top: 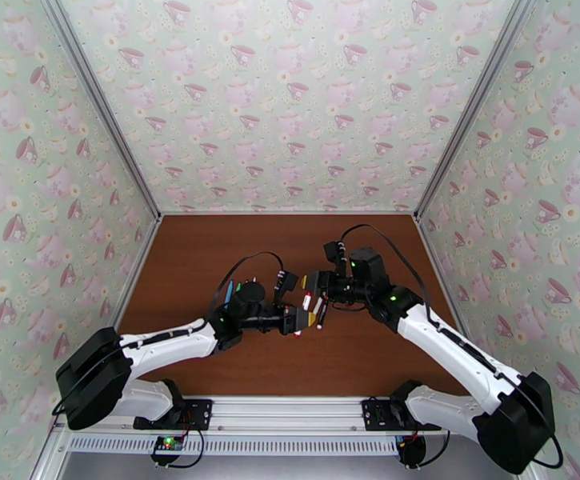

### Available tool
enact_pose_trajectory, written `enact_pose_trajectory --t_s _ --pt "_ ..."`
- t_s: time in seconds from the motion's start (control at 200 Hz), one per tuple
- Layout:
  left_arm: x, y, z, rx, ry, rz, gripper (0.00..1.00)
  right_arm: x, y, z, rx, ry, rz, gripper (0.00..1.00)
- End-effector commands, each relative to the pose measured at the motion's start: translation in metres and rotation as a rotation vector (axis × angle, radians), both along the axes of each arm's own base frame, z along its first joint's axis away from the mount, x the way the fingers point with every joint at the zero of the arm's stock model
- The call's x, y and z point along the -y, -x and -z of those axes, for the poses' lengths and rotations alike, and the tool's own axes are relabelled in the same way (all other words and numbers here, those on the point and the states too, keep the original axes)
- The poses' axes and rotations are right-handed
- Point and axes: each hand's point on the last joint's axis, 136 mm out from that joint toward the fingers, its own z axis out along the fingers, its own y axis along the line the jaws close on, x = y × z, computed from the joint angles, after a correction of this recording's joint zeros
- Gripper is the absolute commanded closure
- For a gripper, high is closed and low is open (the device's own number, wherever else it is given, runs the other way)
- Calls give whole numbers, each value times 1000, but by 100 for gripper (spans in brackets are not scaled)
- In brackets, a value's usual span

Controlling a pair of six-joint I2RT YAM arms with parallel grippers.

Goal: Open the pen caps

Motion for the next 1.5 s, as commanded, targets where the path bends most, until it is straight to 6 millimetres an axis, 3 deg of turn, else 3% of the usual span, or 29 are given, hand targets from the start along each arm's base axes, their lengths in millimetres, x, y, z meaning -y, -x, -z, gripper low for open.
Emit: enact_pose_trajectory --t_s 0.0,0.381,0.606,0.771,0.861,0.977,1.072,1.252,1.492 --pt "3 -3 -2 20 -17 -3 95 -9 4 -6 -3 -30 -35 68" --pt "2 -7 5 47 -107 -31 97 -2 -3 0 -23 -1 36 82" --pt "3 3 9 48 -111 1 97 3 -9 -19 18 -21 76 87" --pt "4 15 -12 34 -2 57 97 6 -14 -44 83 -95 50 89" --pt "2 18 -21 43 24 67 97 11 -17 -56 109 -134 47 89" --pt "0 17 -7 54 -69 49 97 19 -23 -65 117 -150 80 89" --pt "0 16 6 82 -179 9 98 33 -32 -61 84 -113 169 89" --pt "0 16 10 180 -334 -52 99 54 -43 -57 71 -47 295 90" --pt "13 39 -3 139 -220 65 98 65 -56 -64 93 -101 287 91"
